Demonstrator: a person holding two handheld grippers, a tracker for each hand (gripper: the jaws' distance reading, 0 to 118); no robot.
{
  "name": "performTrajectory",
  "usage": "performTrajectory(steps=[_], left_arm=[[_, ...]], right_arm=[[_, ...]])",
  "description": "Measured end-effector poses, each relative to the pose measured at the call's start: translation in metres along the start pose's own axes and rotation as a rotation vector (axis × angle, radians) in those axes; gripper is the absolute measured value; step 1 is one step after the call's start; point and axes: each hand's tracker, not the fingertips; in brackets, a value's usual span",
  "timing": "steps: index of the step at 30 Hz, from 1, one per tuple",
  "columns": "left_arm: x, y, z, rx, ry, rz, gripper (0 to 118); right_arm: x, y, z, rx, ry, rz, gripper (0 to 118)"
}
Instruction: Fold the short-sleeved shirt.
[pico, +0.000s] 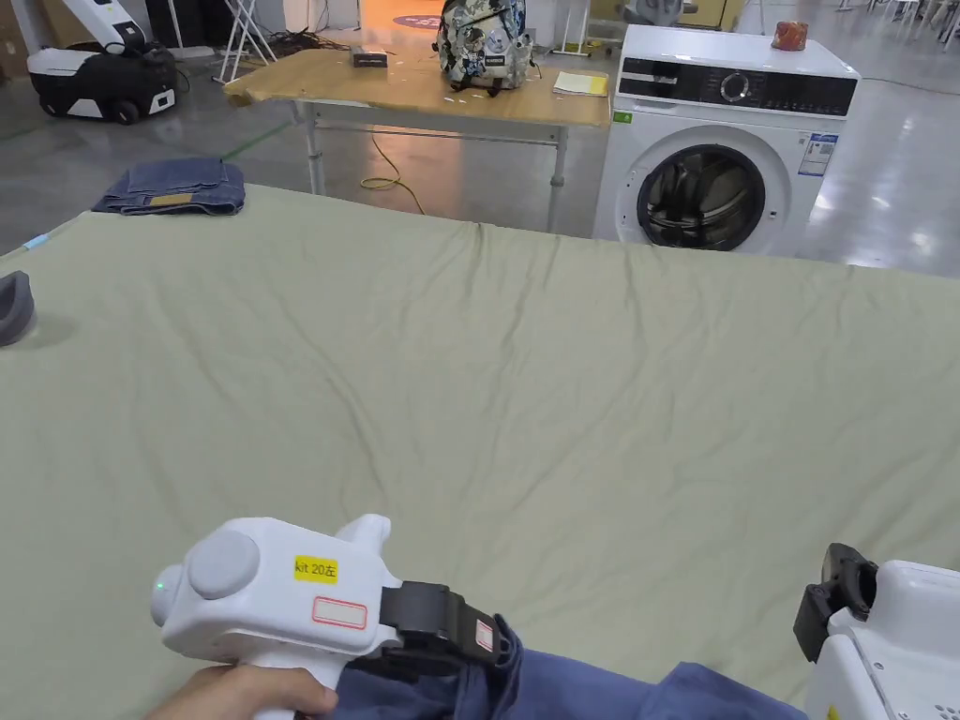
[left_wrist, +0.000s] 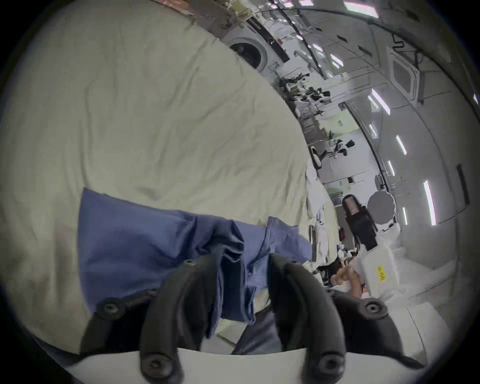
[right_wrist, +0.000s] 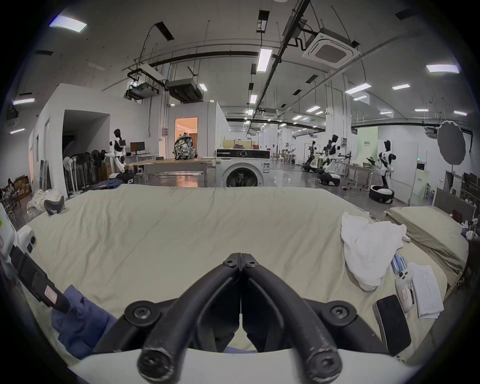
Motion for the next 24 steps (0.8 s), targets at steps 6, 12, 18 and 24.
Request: performTrajectory(steps=[6,12,18,24], left_arm=[[-0.034,-0.001,0.0,0.041,-0.107,0.099,13],[-0.043,-0.011,-0.033,-0.043,0.001,0.066,12],[-0.035,-0.023,-0.088,-0.133,0.024,0.006,12],[-0.028,-0.031,-0.117,-0.116,-0.059,-0.009,12]], right_arm=[[0.002,-0.007,0.0,-0.017,0.006,-0.006,0],[0.006,-0.013,0.001,-0.035,0.002,-0.014,0],[0.008,-0.017,0.004,-0.041,-0.005,-0.013,0],[0.012,-0.015,0.007,-0.037,-0.014,-0.011,0]])
